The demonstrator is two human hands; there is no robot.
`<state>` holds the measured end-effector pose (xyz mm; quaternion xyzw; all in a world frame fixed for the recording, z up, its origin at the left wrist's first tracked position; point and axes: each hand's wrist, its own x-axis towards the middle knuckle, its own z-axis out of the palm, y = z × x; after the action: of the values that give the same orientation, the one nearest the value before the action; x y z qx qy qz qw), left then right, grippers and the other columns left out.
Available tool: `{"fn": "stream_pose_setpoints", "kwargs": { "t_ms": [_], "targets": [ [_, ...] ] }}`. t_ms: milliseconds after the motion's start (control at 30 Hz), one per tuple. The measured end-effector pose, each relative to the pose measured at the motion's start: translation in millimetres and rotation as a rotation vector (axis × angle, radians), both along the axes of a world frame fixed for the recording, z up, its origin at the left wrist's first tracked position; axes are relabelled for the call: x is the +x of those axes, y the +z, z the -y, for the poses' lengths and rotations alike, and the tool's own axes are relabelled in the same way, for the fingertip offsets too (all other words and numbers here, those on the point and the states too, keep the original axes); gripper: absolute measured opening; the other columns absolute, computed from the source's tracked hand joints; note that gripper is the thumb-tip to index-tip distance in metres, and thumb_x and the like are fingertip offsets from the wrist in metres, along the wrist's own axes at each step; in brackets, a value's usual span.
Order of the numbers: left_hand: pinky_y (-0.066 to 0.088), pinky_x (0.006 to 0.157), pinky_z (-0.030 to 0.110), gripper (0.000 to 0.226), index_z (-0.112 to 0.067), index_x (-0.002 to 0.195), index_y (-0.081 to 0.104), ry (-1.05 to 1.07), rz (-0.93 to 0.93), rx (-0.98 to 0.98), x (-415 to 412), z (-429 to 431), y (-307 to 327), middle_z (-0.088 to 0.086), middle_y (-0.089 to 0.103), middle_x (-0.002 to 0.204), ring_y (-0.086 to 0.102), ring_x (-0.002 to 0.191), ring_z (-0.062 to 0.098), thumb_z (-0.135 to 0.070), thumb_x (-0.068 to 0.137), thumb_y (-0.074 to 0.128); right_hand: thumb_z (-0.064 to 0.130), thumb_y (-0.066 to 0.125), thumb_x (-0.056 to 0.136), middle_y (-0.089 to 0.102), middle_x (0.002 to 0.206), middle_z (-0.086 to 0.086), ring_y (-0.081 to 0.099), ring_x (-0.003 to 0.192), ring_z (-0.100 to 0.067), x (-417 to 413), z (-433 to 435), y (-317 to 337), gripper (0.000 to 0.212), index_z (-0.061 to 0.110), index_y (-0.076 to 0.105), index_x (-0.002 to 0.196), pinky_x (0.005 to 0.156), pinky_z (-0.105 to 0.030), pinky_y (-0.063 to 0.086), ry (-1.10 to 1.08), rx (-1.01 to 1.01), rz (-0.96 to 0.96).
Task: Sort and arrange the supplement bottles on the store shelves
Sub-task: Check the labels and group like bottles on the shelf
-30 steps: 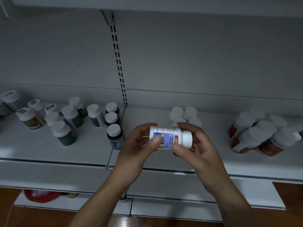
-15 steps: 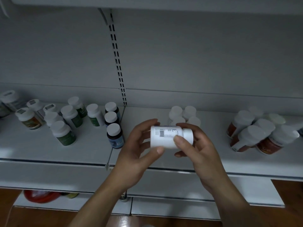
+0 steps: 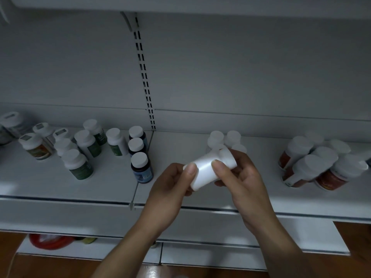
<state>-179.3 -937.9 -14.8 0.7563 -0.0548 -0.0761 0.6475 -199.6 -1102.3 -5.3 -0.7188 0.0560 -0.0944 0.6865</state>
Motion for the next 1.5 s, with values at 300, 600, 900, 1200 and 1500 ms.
{"fn": "stream_pose_setpoints", "kwargs": {
  "t_ms": [300, 600, 900, 1200, 1500],
  "targets": [
    [0.033, 0.088, 0.002, 0.066, -0.059, 0.13, 0.035, -0.079, 0.302, 0.411, 4, -3, -21, -0.037, 0.044, 0.124, 0.035, 0.12, -0.014, -0.059, 0.075, 0.072, 0.045, 0.08, 0.074, 0.066, 0.099, 0.024, 0.063, 0.093, -0.001, 5, -2, -3, 0.037, 0.047, 0.057, 0.103, 0.079, -0.025, 0.054, 0.003, -0.354, 0.019],
    [0.037, 0.071, -0.002, 0.044, -0.053, 0.099, 0.044, 0.066, 0.159, 0.264, 19, 5, -44, -0.031, 0.052, 0.103, 0.046, 0.095, -0.026, -0.028, 0.081, 0.076, 0.065, 0.064, 0.072, 0.067, 0.103, 0.017, 0.061, 0.089, 0.0, 26, 6, -4, 0.053, 0.032, 0.065, 0.114, 0.078, -0.022, 0.049, -0.081, -0.656, 0.053],
    [0.039, 0.079, 0.019, 0.051, -0.03, 0.125, 0.046, 0.106, 0.121, 0.315, 59, 12, -79, -0.015, 0.056, 0.112, 0.053, 0.103, 0.006, -0.025, 0.083, 0.076, 0.037, 0.073, 0.079, 0.068, 0.115, -0.009, 0.054, 0.115, -0.035, 74, 30, -11, 0.044, 0.019, 0.066, 0.118, 0.094, -0.041, 0.037, -0.176, -1.193, -0.045],
    [0.047, 0.097, 0.046, 0.054, -0.013, 0.127, 0.055, 0.171, 0.186, 0.424, 108, 14, -96, 0.008, 0.062, 0.121, 0.057, 0.113, 0.028, -0.027, 0.08, 0.077, 0.034, 0.073, 0.079, 0.07, 0.104, -0.009, 0.053, 0.111, -0.033, 79, 30, -24, 0.037, 0.018, 0.068, 0.113, 0.093, -0.038, 0.029, -0.178, -1.241, -0.085],
    [0.032, 0.115, 0.042, 0.075, -0.01, 0.149, 0.03, 0.164, 0.095, 0.345, 87, 8, -83, 0.008, 0.039, 0.149, 0.039, 0.137, 0.024, -0.01, 0.086, 0.072, 0.035, 0.069, 0.066, 0.071, 0.09, -0.004, 0.061, 0.091, -0.033, 59, 26, -22, 0.04, 0.015, 0.072, 0.1, 0.081, -0.039, 0.047, -0.241, -1.006, 0.14]
  ]
}}
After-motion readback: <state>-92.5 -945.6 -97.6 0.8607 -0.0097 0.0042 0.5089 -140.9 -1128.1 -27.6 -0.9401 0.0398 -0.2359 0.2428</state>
